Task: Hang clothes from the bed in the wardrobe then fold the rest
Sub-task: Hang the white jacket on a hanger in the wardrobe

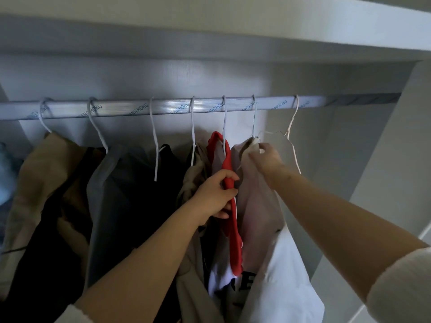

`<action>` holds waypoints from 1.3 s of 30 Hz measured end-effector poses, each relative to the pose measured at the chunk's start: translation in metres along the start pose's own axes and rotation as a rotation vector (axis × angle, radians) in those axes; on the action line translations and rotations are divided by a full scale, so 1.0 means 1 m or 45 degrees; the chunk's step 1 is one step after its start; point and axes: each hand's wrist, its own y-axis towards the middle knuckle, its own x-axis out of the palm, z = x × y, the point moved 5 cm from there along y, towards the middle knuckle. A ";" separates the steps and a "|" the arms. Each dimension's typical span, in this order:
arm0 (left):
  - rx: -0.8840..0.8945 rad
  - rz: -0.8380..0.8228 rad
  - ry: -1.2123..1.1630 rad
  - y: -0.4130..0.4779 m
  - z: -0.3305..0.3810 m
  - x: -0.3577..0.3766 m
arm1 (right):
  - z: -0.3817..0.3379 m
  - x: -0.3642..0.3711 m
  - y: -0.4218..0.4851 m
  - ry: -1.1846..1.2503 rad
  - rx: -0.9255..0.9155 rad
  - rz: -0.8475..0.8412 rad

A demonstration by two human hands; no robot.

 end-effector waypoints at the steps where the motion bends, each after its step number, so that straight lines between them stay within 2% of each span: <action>1: 0.002 0.008 -0.003 -0.001 0.000 0.000 | 0.003 -0.001 -0.002 -0.007 -0.010 -0.004; 4: 0.013 0.102 0.005 -0.005 -0.001 0.002 | 0.014 -0.004 -0.014 -0.065 -0.022 -0.051; 7: 0.074 0.443 0.182 -0.010 0.000 0.001 | 0.027 -0.010 -0.032 -0.130 -0.046 -0.078; 9: 0.085 0.572 0.205 -0.019 0.003 0.005 | 0.029 -0.015 -0.047 -0.207 -0.102 -0.047; 17: -0.031 0.546 -0.006 -0.076 -0.007 0.042 | 0.035 -0.037 -0.136 -0.189 -0.241 -0.099; 20: -0.124 0.586 -0.050 -0.111 -0.015 0.062 | 0.054 -0.048 -0.171 -0.136 -0.215 -0.114; 25: -0.264 0.617 -0.130 -0.178 -0.040 0.108 | 0.121 -0.061 -0.236 0.085 0.082 -0.255; 30: -0.519 0.512 -0.098 -0.247 -0.082 0.157 | 0.180 -0.084 -0.309 0.029 0.412 -0.353; 33: -0.632 0.468 -0.164 -0.282 -0.099 0.182 | 0.207 -0.110 -0.355 -0.034 0.525 -0.420; 39: -0.660 0.236 -0.221 -0.337 -0.095 0.239 | 0.241 -0.165 -0.437 0.057 0.784 -0.350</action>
